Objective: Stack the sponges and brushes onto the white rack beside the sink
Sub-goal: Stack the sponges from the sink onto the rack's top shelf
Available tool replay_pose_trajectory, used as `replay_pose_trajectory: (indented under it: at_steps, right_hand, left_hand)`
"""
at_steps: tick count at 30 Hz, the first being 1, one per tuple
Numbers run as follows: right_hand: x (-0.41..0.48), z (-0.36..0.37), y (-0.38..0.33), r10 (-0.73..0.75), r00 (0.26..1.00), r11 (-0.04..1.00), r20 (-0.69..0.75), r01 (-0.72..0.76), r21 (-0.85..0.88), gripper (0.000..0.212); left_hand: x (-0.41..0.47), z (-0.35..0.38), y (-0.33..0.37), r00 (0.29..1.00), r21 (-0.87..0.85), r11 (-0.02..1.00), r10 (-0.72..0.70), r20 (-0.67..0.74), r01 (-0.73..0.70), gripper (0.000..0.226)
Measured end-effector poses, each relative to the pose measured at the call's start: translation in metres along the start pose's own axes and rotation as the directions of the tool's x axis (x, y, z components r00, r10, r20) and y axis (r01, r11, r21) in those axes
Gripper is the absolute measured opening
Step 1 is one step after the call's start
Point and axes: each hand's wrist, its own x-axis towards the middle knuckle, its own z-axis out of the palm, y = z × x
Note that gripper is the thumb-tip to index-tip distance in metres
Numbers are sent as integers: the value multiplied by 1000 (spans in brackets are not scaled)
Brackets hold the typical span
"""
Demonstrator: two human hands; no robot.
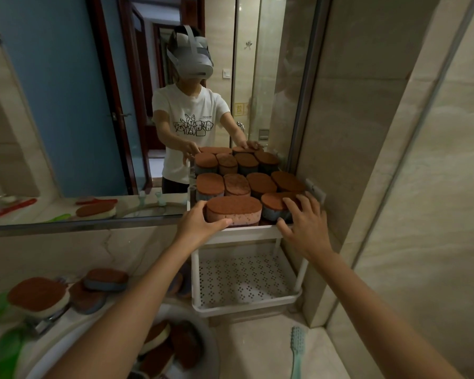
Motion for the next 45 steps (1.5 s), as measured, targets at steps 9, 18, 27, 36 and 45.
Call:
replay_pose_trajectory:
  at_steps: [9,18,27,36,45]
  right_hand:
    - [-4,1,-13,-87,996,975,21,90,-201,56]
    - [-5,-6,-28,-115,992,988,55,120,-96,73]
    - [-21,12,-62,-283,902,939,-327,330,97,34]
    - [-103,96,-147,-522,846,699,-114,500,512,27]
    - [-214,248,-197,-417,479,892,773,50,450,39]
  left_hand:
    - [-7,-1,3,1000,4,1000,-19,-2,19,58]
    - [-11,-3,6,1000,-17,1000,-22,12,22,61]
    - [-18,-18,0,993,-17,1000,-24,-114,22,60]
    - [-85,-44,-106,917,-172,950,-299,-263,260,11]
    - [-172,-19,-293,584,83,585,-811,38,807,30]
